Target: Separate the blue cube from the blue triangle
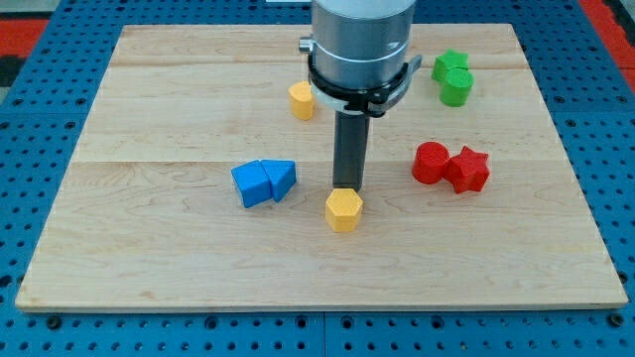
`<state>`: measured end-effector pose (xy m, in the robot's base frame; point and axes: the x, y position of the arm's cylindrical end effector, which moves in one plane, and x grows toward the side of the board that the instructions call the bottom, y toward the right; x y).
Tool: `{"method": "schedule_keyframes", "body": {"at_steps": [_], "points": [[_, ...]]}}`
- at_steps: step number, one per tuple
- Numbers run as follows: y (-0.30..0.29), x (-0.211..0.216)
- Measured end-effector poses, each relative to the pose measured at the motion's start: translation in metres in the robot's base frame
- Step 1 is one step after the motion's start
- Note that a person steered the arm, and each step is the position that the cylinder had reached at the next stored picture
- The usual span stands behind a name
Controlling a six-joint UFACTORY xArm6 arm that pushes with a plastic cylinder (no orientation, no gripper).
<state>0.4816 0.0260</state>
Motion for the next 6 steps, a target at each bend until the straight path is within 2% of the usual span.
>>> {"method": "schedule_keyframes", "body": {"at_steps": [2, 3, 4, 6], "points": [[0.000, 0.034], [-0.032, 0.018], [-0.090, 0.018], [-0.139, -0.008]]}}
